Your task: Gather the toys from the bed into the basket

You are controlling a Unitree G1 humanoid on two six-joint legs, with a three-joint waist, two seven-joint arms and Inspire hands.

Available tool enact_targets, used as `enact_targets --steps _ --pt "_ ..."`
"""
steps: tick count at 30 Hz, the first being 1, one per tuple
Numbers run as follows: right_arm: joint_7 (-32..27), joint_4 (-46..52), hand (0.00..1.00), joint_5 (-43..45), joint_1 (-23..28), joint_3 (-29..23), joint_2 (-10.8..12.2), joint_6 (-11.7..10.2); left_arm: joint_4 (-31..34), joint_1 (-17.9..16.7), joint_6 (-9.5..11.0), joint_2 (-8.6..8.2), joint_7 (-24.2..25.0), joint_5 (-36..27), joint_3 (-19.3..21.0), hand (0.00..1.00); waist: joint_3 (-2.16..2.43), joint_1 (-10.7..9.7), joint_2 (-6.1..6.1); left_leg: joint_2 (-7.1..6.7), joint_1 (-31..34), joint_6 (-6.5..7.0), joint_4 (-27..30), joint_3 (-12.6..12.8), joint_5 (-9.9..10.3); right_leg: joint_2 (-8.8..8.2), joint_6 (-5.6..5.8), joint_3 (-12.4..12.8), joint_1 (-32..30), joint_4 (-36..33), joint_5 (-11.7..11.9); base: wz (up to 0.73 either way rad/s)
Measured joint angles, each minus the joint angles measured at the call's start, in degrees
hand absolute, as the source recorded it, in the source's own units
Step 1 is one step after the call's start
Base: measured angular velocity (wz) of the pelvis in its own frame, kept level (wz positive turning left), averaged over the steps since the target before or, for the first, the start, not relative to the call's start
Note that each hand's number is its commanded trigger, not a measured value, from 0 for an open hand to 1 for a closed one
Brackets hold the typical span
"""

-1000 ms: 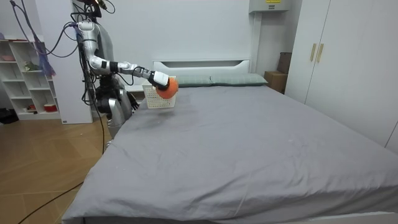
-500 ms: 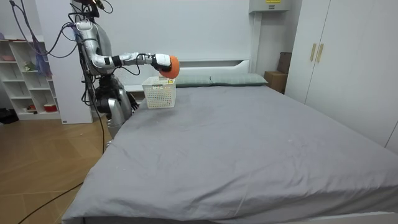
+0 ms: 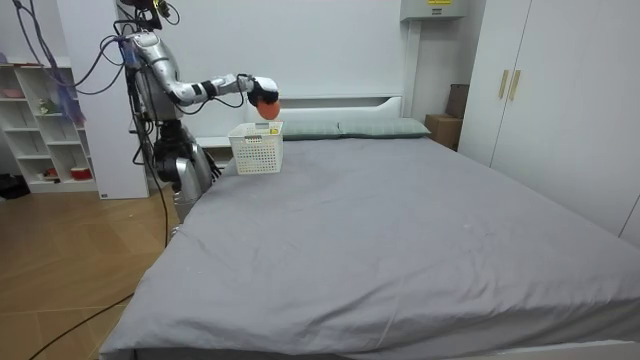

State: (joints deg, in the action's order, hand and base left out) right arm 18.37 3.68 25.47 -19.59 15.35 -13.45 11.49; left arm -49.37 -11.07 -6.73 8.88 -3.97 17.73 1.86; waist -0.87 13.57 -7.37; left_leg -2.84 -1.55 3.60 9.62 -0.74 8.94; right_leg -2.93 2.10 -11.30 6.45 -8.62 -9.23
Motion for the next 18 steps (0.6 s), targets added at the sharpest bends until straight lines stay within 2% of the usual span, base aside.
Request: enact_targets --steps 4,8,11,15,18 --pt "0.9 0.0 0.0 -0.1 -0.9 3.7 1.9 0.2 0.0 0.8 -0.4 0.25 0.9 0.1 -0.3 0.0 -0.09 2.2 -0.17 -0.29 0.6 -0.03 0.3 -1.4 0.0 -0.09 0.0 -1.0 0.1 0.0 0.0 0.15" --pt "2.3 -1.5 0.0 1.4 -0.9 5.0 2.5 1.2 0.5 1.5 -1.3 0.15 2.5 2.2 -0.3 0.0 -0.18 4.0 -0.18 -0.91 1.6 0.04 1.2 -3.4 -0.1 -0.49 0.01 -3.0 -0.1 0.1 0.0 0.27" --pt "3.8 -1.5 0.0 2.2 -1.0 6.1 2.9 1.7 0.4 1.6 -2.2 0.15 3.0 3.2 -0.2 0.0 -0.25 5.2 -0.17 -1.0 2.0 0.0 1.7 -4.0 -0.1 -0.49 0.01 -3.1 -0.1 0.1 0.0 0.13" --pt "4.8 -2.9 0.0 2.9 -1.0 6.1 4.3 2.3 0.4 1.6 -2.9 0.06 3.8 4.6 -0.1 0.0 -0.3 6.0 -0.42 -1.03 2.3 -0.08 1.8 -4.3 -0.2 -0.45 0.01 -3.1 0.0 0.0 0.0 0.04" --pt "4.8 -3.5 0.0 2.9 -1.0 6.1 4.2 2.4 0.5 1.6 -3.5 0.03 4.6 7.3 0.1 0.0 -0.43 6.2 -0.88 -1.03 2.2 -0.1 1.8 -4.3 -0.2 -0.45 0.01 -3.1 0.0 0.0 0.0 0.0"
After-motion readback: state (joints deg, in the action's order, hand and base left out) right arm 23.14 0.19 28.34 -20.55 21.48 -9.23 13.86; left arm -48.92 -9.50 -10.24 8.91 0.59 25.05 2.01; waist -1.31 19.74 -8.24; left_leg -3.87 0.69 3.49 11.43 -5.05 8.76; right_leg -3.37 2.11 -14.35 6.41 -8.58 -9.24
